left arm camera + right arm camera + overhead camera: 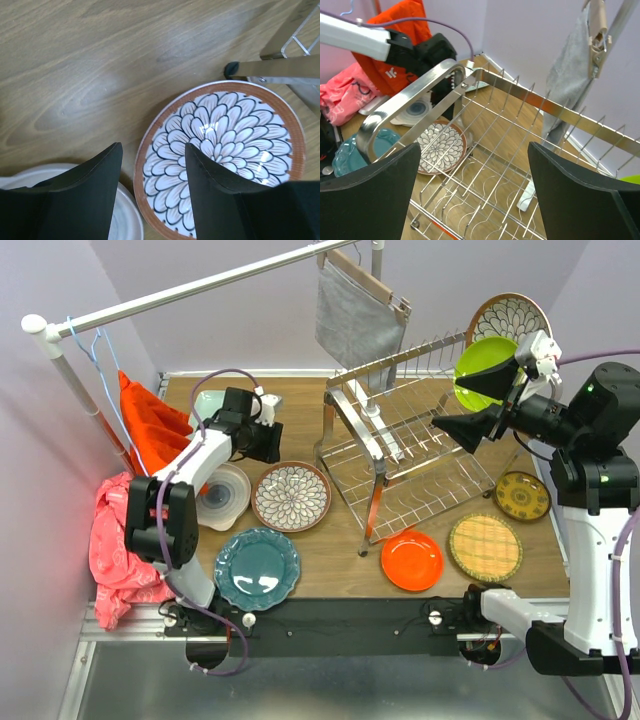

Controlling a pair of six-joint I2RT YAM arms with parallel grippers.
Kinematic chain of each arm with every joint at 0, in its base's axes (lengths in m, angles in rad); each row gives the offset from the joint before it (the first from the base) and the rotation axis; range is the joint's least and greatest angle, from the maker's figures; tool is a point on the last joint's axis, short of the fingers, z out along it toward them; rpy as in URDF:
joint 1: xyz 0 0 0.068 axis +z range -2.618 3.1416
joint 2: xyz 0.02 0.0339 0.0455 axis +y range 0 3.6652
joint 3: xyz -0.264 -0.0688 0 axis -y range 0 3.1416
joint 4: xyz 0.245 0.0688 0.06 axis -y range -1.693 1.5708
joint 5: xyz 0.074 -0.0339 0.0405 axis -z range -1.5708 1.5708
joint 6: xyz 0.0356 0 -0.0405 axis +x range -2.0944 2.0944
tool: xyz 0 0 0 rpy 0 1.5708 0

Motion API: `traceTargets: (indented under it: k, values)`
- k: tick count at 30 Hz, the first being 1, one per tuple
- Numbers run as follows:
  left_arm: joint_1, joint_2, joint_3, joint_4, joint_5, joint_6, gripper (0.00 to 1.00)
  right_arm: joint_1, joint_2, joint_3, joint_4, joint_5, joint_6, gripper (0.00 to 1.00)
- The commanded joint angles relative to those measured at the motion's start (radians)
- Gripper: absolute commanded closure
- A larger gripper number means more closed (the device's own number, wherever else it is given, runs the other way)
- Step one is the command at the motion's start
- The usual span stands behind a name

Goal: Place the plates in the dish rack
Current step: Grab a plate with the left arm

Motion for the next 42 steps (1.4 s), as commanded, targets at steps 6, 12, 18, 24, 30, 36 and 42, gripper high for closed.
traceTargets:
  k: [6,12,18,24,30,36,42]
  values:
    - [-0.006,0.162,0.116,-0.061,0.019,0.129,0.38,-0.006,-0.011,0.003,0.022,-0.121,-0.039,0.01]
    - [-0.001,0.196,0.112,-0.075,0.087,0.175,0.39,-0.006,-0.017,-0.017,0.027,-0.106,-0.047,0.01]
    - [0.016,0.218,0.098,-0.080,0.165,0.231,0.41,-0.006,-0.014,-0.017,0.028,-0.094,-0.055,0.01]
    - [0.058,0.280,0.130,-0.100,0.219,0.285,0.46,-0.006,-0.012,-0.016,0.031,-0.097,-0.050,0.01]
    - [0.063,0.302,0.129,-0.120,0.308,0.365,0.51,-0.006,-0.014,-0.022,0.033,-0.087,-0.052,0.01]
    - [0.059,0.291,0.123,-0.114,0.325,0.402,0.53,-0.008,-0.023,-0.042,0.037,-0.075,-0.047,0.01]
    - [0.031,0.319,0.129,-0.117,0.273,0.405,0.60,-0.006,-0.026,-0.042,0.039,-0.063,-0.050,0.01]
